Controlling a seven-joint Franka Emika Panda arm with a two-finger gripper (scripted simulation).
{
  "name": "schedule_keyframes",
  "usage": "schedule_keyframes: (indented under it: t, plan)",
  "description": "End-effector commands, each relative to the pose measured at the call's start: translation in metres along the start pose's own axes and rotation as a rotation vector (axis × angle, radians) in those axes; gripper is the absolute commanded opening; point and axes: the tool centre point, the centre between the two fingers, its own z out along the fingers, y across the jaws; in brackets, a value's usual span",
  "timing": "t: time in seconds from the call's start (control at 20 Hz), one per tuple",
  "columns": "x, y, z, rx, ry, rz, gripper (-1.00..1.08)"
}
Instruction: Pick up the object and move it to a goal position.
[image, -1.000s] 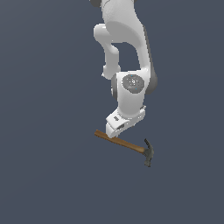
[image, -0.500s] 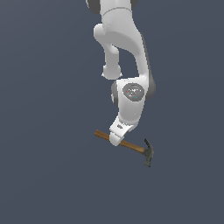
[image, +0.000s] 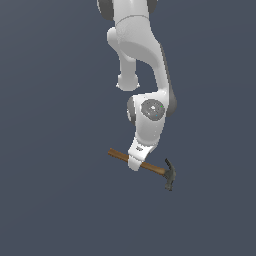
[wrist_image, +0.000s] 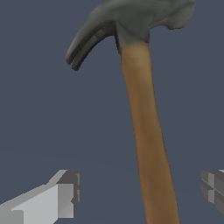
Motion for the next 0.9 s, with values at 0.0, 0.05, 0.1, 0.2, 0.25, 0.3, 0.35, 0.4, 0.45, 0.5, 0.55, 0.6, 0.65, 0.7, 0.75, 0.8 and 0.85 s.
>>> schedule_keyframes:
  t: [0.0, 0.05, 0.1, 0.2, 0.25, 0.3, 0.35, 0.4, 0.45, 0.5, 0.55, 0.6, 0.65, 0.7, 0.75, 0.8, 0.85]
  plan:
    - [0.001, 0.000, 0.001, 0.000, 0.000, -0.016, 1.00]
    - [0.001, 0.000, 0.002, 0.000, 0.000, -0.018, 1.00]
    - [0.001, 0.000, 0.002, 0.000, 0.000, -0.019, 1.00]
    - [0.000, 0.000, 0.002, 0.000, 0.000, -0.014, 1.00]
    - [0.000, 0.000, 0.003, 0.000, 0.000, -0.014, 1.00]
    - [0.000, 0.000, 0.005, 0.000, 0.000, -0.014, 1.00]
    - [0.000, 0.000, 0.008, 0.000, 0.000, -0.015, 1.00]
    - [0.000, 0.000, 0.011, 0.000, 0.000, -0.015, 1.00]
    - [0.000, 0.000, 0.015, 0.000, 0.000, -0.016, 1.00]
    - [0.000, 0.000, 0.020, 0.000, 0.000, -0.017, 1.00]
    - [0.000, -0.001, 0.026, 0.000, 0.000, -0.017, 1.00]
    - [0.000, -0.001, 0.032, 0.000, 0.000, -0.018, 1.00]
    - [0.000, -0.001, 0.037, 0.000, 0.000, -0.019, 1.00]
    - [0.000, -0.001, 0.042, 0.000, 0.000, -0.019, 1.00]
    - [0.000, -0.001, 0.045, 0.000, 0.000, -0.019, 1.00]
    - [0.000, -0.001, 0.048, 0.000, 0.000, -0.019, 1.00]
    - [0.000, 0.000, 0.050, 0.000, 0.000, -0.019, 1.00]
